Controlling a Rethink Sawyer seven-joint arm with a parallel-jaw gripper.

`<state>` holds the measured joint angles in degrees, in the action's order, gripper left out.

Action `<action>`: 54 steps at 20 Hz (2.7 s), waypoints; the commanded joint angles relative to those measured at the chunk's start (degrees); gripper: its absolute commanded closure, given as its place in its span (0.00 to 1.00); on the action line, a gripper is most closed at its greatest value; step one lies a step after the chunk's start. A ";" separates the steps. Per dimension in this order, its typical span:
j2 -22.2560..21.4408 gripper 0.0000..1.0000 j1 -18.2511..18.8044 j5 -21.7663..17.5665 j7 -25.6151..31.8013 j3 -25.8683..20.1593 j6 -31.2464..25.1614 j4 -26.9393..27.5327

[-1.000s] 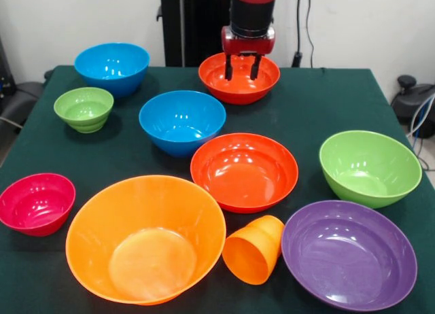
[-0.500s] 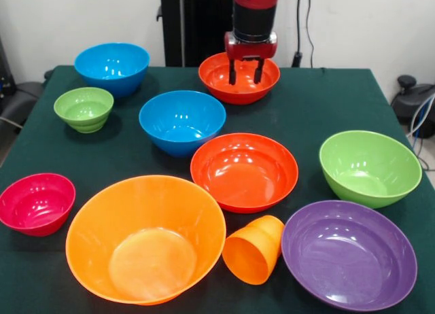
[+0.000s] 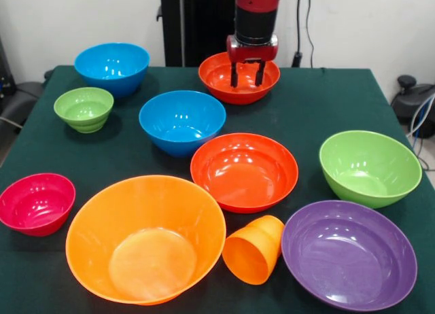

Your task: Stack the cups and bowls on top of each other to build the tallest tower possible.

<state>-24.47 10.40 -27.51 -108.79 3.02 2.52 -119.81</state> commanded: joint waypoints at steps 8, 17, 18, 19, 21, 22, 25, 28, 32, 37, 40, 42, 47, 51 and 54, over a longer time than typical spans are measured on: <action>4.83 0.00 -2.13 3.89 -9.35 -1.64 4.27 6.21; -4.81 0.00 -2.20 4.48 -7.26 -4.20 -5.16 0.96; -8.45 0.00 -1.89 5.79 -7.14 -5.74 -8.45 -1.25; -12.08 0.00 -1.57 7.10 -7.02 -7.28 -11.74 -3.47; -16.86 0.00 -1.78 9.53 -7.23 -9.07 -15.69 -6.01; -18.39 0.00 -1.57 10.30 -7.44 -9.98 -16.13 -6.96; -20.40 0.00 -1.69 11.52 -7.79 -11.64 -15.29 -8.01; -20.34 0.00 -1.81 12.29 -8.40 -13.08 -12.91 -8.46; -21.15 0.00 -4.28 13.33 -8.98 -11.89 -12.53 -7.88; -18.28 0.00 -8.69 15.27 -10.85 -10.14 -9.07 -5.61; -11.40 0.00 -8.91 13.38 -10.58 -8.71 -0.40 -4.23; -7.90 0.00 -10.49 12.26 -10.53 -6.24 3.04 -3.74; -1.88 0.00 -13.92 12.77 -8.95 -2.85 3.06 -1.35; 0.20 0.00 -15.22 12.74 -7.51 -1.32 2.25 -1.30; 1.02 0.00 -16.37 12.40 -7.04 -0.03 2.73 -0.99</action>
<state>-29.15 -4.40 -15.62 -108.79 2.70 4.26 -125.73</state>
